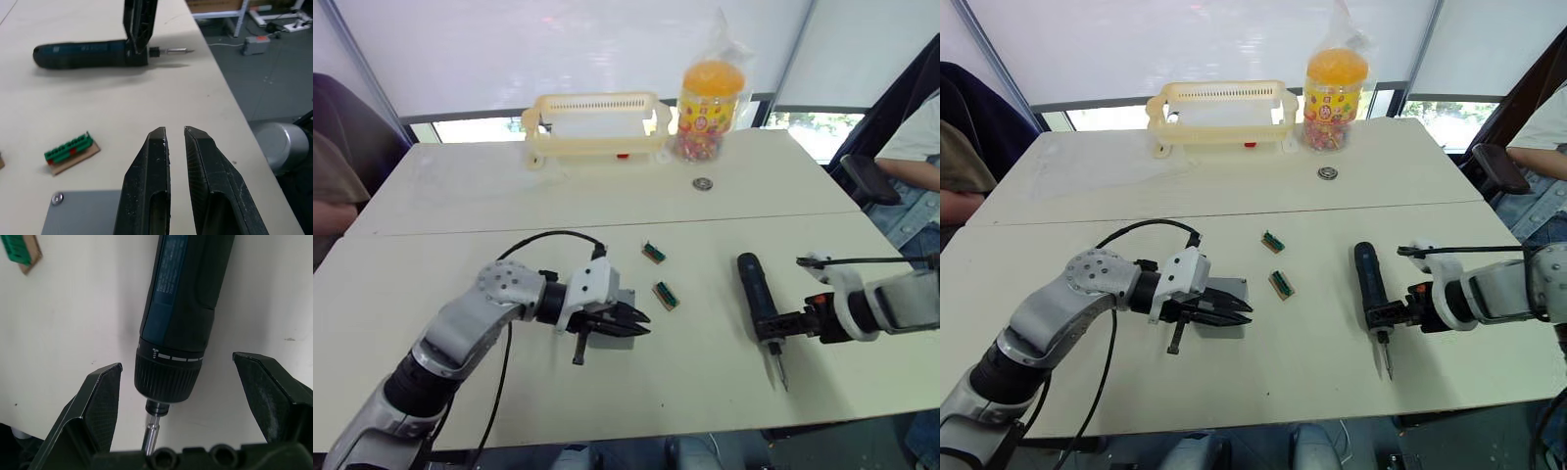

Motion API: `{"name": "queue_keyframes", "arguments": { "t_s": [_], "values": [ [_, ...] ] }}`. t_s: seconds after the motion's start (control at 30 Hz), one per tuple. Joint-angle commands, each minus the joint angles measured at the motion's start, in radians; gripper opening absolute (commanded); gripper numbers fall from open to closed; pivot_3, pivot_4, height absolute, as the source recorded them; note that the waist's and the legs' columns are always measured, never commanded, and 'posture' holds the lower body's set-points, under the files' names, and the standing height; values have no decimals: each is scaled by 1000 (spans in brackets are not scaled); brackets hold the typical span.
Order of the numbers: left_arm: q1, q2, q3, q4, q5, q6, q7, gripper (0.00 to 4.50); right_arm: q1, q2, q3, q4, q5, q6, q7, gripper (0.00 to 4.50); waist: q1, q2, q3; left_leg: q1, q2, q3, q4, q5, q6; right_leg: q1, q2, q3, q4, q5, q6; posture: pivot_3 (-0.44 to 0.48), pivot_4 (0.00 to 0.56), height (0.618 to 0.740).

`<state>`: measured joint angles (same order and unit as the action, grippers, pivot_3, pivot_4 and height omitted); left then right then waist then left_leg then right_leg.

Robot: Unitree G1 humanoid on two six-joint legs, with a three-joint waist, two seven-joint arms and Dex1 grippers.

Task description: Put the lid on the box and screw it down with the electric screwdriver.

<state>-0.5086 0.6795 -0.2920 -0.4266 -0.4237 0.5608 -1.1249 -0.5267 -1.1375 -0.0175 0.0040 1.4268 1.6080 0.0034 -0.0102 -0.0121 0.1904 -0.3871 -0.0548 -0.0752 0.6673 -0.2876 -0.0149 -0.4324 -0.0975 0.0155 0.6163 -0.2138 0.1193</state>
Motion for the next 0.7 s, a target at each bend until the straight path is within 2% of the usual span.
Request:
{"name": "queue_keyframes", "arguments": {
  "t_s": [0.03, 0.1, 0.2, 0.23, 0.37, 0.5, 0.7],
  "values": [
    [-2, 5, 28, -40, 0, -3, 23, 560, -13, 27, 32, -4, -16, 6, -34, 3940, 1, 0, 0, 0, 0, 0, 0, 0, 0, 0, 0, 0, 0, 0, 0, 0, 150, 740],
    [1, 2, 29, -36, 2, -1, 36, 560, -26, 69, 46, 0, -70, 6, -54, 3411, 0, -1, -1, 0, 0, 0, 0, 0, 0, 0, 0, 0, 0, 0, 0, 0, 150, 740],
    [9, 3, 30, -37, 4, 1, 54, 560, -37, 109, 64, -15, -127, 6, -60, 2101, -5, -3, -2, 2, 0, -1, 0, 0, 0, 1, 1, 0, 0, 0, 0, 0, 150, 740],
    [11, 4, 31, -36, 3, -1, 55, 560, -39, 117, 69, -19, -143, 6, -60, 1802, -6, -4, -2, 3, 0, -2, 0, 0, 0, 2, 1, 0, 0, 0, 0, 0, 150, 740],
    [22, 15, 45, -32, -2, 1, 66, 560, -19, 152, 62, -39, -150, 6, -69, 1800, -8, -7, -4, 12, 0, -2, -1, -1, 1, 11, 1, 1, -1, 0, 0, 0, 150, 740],
    [27, 26, 56, -22, -3, -1, 70, 560, -6, 165, 29, -41, -177, 6, -70, 1800, -7, -12, -7, 14, 1, -2, -1, -1, 1, 13, 2, 1, -2, -1, -3, 0, 150, 740],
    [24, 60, 133, 22, -33, 30, 60, 560, -26, 213, -154, -6, -201, 6, -83, 1800, -6, -11, -6, 13, 1, -2, -1, -1, 1, 12, 2, 1, -2, 1, -1, 0, 150, 740]
  ]
}}
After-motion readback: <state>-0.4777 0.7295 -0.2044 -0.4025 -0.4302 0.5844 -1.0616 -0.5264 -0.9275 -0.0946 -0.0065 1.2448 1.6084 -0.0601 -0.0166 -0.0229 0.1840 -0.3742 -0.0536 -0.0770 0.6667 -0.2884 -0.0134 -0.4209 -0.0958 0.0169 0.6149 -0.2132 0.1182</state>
